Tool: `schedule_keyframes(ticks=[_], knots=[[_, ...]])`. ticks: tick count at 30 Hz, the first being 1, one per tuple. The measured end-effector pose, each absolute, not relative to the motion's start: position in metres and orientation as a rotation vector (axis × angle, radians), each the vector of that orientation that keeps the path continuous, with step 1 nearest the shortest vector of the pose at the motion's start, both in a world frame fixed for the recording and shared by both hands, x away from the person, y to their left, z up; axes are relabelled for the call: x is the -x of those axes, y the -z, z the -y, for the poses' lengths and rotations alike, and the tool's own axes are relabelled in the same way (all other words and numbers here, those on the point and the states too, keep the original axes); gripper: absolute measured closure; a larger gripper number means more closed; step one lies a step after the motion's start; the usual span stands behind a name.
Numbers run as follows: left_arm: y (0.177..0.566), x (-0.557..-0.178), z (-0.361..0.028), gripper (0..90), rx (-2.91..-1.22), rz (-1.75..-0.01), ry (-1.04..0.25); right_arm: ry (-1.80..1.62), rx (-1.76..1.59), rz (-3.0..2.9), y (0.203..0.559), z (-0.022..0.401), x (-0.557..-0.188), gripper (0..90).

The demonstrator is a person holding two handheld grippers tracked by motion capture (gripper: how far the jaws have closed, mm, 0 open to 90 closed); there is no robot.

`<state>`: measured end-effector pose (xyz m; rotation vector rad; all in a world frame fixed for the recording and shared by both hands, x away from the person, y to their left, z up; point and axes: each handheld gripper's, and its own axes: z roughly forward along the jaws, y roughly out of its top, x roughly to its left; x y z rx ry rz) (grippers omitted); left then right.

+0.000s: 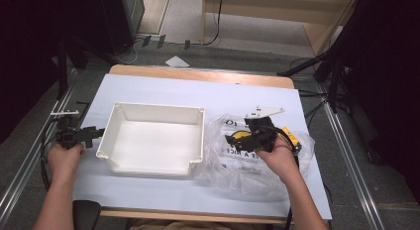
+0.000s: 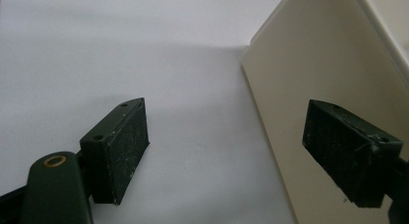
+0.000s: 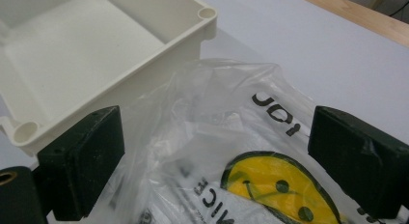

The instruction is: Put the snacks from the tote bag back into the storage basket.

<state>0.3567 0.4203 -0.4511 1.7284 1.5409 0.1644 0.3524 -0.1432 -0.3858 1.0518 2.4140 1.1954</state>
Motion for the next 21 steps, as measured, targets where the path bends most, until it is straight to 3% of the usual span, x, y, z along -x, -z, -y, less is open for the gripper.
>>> schedule_keyframes(ticks=[21], knots=[[0.432, -0.351, -0.421, 20.5, -1.76, -1.491, -0.265, -1.132, -1.097, -2.436, 0.388, 0.158, -0.354, 9.2]])
